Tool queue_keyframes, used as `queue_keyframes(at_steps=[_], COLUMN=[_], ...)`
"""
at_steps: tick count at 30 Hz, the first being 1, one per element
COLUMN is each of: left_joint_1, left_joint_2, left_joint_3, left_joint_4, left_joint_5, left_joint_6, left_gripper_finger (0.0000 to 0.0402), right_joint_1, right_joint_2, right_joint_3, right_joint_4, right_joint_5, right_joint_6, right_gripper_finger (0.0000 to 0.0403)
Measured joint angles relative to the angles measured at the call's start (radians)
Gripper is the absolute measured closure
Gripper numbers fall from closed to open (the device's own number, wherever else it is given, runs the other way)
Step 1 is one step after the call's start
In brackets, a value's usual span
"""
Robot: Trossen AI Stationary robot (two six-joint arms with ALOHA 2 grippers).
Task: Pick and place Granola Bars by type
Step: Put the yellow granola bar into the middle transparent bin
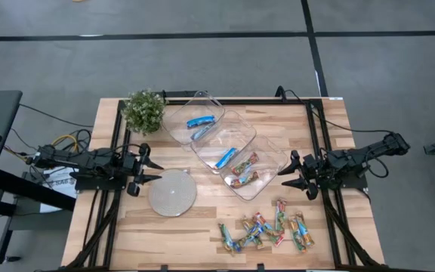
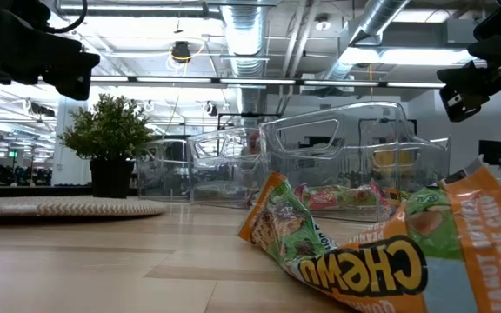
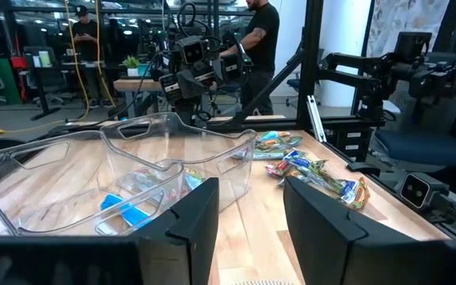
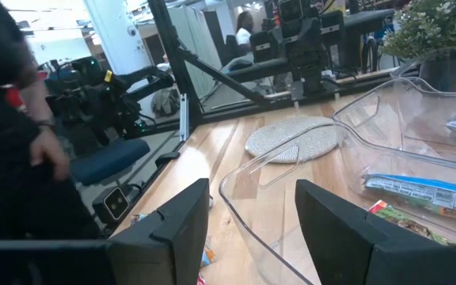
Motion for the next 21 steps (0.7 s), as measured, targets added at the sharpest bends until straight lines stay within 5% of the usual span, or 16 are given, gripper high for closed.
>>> queue_keyframes(at_steps=[16,21], left_joint_1=[0.0,0.0], left_joint_2=[0.0,0.0], left_joint_3=[-0.001,-0.002], left_joint_4=[0.0,0.0], left_joint_5=[0.0,0.0], left_joint_6=[0.005,-0.006], left_gripper_finger=[0.0264,0.0264], right_joint_1=[0.0,0.002], right_joint_2=[0.0,0.0], right_joint_3=[0.0,0.0], right_joint_4=[0.014,0.112], right_joint_5=[0.0,0.0], right_joint_6=[0.016,0.426], right_gripper_finger=[0.0219,0.0219])
